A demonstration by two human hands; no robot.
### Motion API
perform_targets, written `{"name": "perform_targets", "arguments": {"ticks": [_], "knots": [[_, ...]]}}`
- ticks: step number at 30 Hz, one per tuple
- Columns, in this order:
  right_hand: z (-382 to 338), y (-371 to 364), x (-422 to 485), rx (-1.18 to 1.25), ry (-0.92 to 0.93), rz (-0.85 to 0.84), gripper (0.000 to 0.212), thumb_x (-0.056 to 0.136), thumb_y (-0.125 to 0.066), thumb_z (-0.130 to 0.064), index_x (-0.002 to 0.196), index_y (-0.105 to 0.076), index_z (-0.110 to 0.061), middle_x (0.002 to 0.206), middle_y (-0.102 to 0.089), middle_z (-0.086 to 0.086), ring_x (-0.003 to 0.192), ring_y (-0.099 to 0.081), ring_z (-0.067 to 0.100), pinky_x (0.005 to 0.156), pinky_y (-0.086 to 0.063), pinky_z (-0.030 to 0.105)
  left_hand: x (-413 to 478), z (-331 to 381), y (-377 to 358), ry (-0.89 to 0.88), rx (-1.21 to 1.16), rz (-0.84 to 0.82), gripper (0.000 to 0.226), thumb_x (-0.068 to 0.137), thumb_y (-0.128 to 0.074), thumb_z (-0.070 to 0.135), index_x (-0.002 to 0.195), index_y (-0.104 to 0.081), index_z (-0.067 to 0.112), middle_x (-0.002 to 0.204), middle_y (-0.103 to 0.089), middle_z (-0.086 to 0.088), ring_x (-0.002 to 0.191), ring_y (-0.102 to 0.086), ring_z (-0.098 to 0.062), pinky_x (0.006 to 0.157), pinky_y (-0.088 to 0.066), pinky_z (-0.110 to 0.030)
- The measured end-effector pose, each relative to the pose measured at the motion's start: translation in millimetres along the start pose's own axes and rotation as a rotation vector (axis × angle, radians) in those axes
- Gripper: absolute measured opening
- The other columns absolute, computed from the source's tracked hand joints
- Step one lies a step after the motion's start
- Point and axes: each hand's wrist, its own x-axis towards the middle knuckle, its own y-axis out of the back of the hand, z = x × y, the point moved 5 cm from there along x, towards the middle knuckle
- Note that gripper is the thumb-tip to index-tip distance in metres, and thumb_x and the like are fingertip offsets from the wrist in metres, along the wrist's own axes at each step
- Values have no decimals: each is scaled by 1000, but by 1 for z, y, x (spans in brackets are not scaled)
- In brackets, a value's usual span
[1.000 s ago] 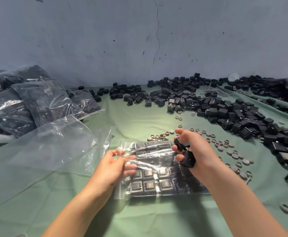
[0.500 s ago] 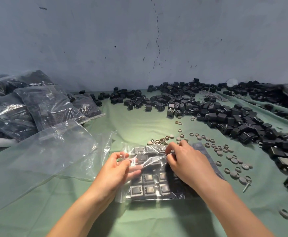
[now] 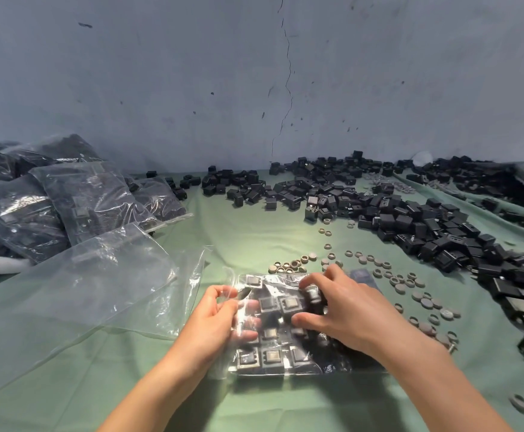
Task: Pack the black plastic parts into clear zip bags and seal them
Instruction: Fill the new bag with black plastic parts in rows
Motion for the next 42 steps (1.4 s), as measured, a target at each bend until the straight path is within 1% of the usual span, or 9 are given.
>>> {"name": "perform_targets", "arguments": {"ticks": [11,16,19,22,26,32,36,39,42], "knots": [[-14,5,2,175,-12,135,39,97,-46,-52,133,-44,-37,109,-39,-14,70,-56,4,61,-47,25,2,5,7,43,-17,15,16,98,-54,6,115,-51,5,103,-74,-12,85,-71,-31,67,-61,-41],[-18,10,10,586,-46,116,51,101,-45,-28,151,-32,-32,114,-44,-13,81,-57,9,68,-48,21,-14,44,32,-519,735,382,12,97,-54,31,109,-53,35,96,-62,13,76,-59,0,66,-43,-16],[-41,14,12,632,68,93,70,101,-56,-33,159,-17,-30,114,-59,-7,85,-58,-2,73,-47,14,-21,45,10,-481,460,114,12,94,-58,37,106,-60,35,88,-66,15,73,-64,-4,65,-49,-20],[-67,17,14,398,197,109,89,95,-62,-45,160,-3,-29,120,-68,1,96,-65,13,83,-51,32,-23,42,-10,-399,294,-53,37,81,-59,50,111,-60,28,88,-68,15,76,-66,-6,63,-50,-22],[-88,26,11,-16,349,245,98,94,-59,-52,160,8,-27,124,-67,-2,98,-67,24,68,-43,34,-22,43,-14,-330,272,-66,58,65,-64,61,112,-57,28,89,-70,7,77,-67,-5,64,-50,-20],[-102,39,-4,3,468,429,96,87,-56,-61,159,1,-33,129,-58,-4,68,-63,15,59,-53,30,-27,59,-3,-294,218,-15,38,70,-83,41,101,-62,33,83,-69,4,74,-68,-10,65,-53,-22],[-59,58,4,845,44,422,83,76,-62,-64,150,-34,-39,122,-53,-8,63,-52,1,59,-47,17,-13,61,34,-238,239,212,10,91,-69,22,99,-66,20,74,-60,1,61,-56,-10,56,-50,-21],[-4,49,-1,1793,-460,387,38,91,-68,-33,125,-56,-18,113,-58,8,65,-50,6,49,-44,16,-3,46,56,-150,374,271,25,90,-70,28,77,-64,8,61,-52,1,51,-46,-10,55,-44,-23],[15,34,-13,2382,-681,337,50,81,-60,-8,131,-53,-12,112,-56,15,76,-53,13,55,-51,21,2,26,60,-76,423,231,26,91,-70,24,72,-64,7,61,-54,-2,50,-45,-11,51,-42,-21]]}}
